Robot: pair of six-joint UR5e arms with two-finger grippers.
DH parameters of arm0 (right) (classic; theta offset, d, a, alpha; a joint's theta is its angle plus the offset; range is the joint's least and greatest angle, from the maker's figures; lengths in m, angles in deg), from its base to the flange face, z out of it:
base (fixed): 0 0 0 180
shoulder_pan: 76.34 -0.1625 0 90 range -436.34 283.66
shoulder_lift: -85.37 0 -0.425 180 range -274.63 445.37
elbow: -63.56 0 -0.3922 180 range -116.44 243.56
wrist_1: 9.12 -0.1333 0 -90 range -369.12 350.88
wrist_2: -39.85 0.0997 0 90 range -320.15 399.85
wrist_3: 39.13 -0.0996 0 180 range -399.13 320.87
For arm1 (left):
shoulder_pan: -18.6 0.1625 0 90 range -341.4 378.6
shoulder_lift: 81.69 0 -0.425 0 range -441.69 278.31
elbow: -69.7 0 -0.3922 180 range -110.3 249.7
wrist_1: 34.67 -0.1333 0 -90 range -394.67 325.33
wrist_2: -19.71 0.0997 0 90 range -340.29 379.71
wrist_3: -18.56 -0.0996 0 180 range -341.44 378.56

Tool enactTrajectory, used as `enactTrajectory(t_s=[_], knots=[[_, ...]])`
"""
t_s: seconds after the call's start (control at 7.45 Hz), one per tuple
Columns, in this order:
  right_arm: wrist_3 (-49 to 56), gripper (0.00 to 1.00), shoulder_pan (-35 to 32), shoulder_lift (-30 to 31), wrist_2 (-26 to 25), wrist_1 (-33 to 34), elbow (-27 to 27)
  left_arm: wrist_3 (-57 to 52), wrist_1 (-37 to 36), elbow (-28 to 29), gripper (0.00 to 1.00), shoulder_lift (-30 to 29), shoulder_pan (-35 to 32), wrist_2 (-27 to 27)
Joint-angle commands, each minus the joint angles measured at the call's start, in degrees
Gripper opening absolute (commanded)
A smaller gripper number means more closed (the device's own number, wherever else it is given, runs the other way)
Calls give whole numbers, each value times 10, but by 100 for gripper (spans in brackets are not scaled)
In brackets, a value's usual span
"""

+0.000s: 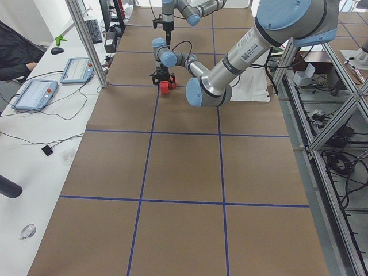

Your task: Form red blocks into L shape at center

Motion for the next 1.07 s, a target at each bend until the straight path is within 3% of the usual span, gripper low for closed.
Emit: enactTrajectory(t_s=[0.0,0.27,0.54,0.67,0.94], knots=[[0,99,0,0,0,0,0,-4,0,-1,99,-2,1,0],[0,99,-8,-2,2,2,0,-12,-5,-25,100,-2,-9,-2],[20,99,-22,0,3,3,-7,-161,-45,-91,100,7,-38,-8],[42,99,-38,2,4,19,-7,-252,-56,-114,100,34,-51,-8],[132,99,-87,27,6,44,-7,-472,-54,-212,100,141,-70,-7]])
